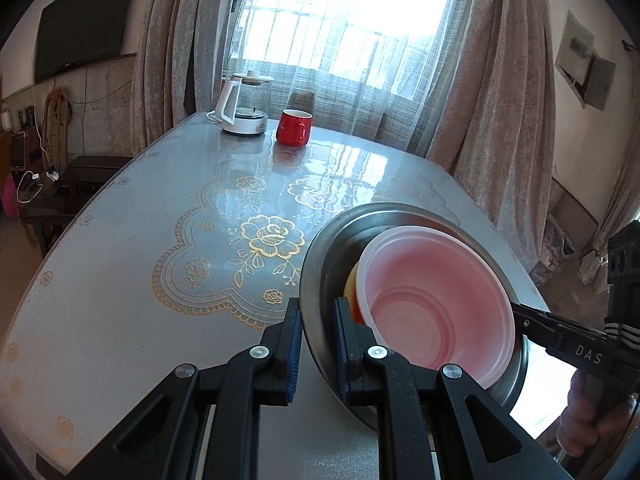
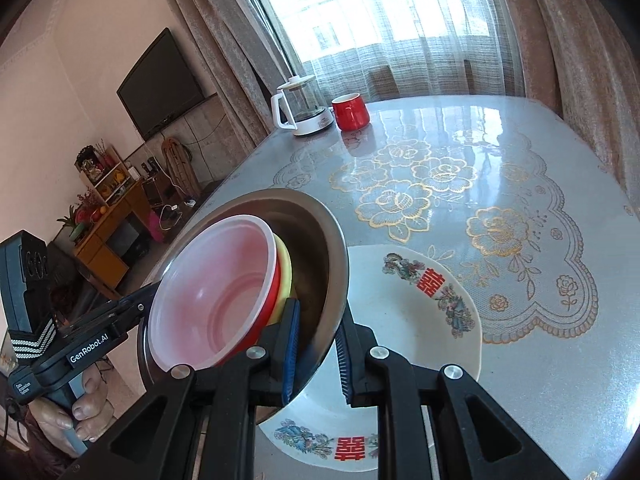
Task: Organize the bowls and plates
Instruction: 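Carry the steel bowl with both grippers over the red-character plate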
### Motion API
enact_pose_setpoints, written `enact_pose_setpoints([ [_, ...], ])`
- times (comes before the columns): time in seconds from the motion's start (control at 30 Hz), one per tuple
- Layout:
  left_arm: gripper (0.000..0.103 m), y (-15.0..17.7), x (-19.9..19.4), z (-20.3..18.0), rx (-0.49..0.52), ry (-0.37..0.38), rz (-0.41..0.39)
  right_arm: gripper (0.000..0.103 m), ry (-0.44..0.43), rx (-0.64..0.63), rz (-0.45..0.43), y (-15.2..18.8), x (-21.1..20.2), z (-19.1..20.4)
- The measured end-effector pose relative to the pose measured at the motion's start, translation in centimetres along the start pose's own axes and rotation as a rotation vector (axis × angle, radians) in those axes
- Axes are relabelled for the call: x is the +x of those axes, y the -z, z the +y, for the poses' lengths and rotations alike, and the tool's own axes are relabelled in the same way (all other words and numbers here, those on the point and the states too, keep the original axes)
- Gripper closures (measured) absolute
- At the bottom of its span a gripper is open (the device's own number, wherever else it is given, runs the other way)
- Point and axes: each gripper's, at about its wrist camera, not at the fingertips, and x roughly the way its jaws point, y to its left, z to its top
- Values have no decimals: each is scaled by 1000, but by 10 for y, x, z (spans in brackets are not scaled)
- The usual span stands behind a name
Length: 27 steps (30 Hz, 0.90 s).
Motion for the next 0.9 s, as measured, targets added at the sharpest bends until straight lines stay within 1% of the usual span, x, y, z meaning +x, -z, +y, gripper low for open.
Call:
enact_pose_setpoints([
  [0.27, 88, -1, 20, -30, 37, 57, 47, 85, 69, 66, -8, 3, -17, -32],
  [0.4, 88, 2, 25, -37, 49, 67, 65, 85, 80, 96, 0, 3, -18, -43],
  [0.53, 88, 6, 32, -40, 57, 55, 88, 85, 88, 121, 16, 8, -14, -51],
  [0.77, 87, 12, 36, -43, 74, 47, 103, 85, 94, 145, 48, 17, -6, -58],
  [0.9, 87, 14, 41, -42, 64, 47, 125, 85, 95, 156, 57, 20, -6, -61],
])
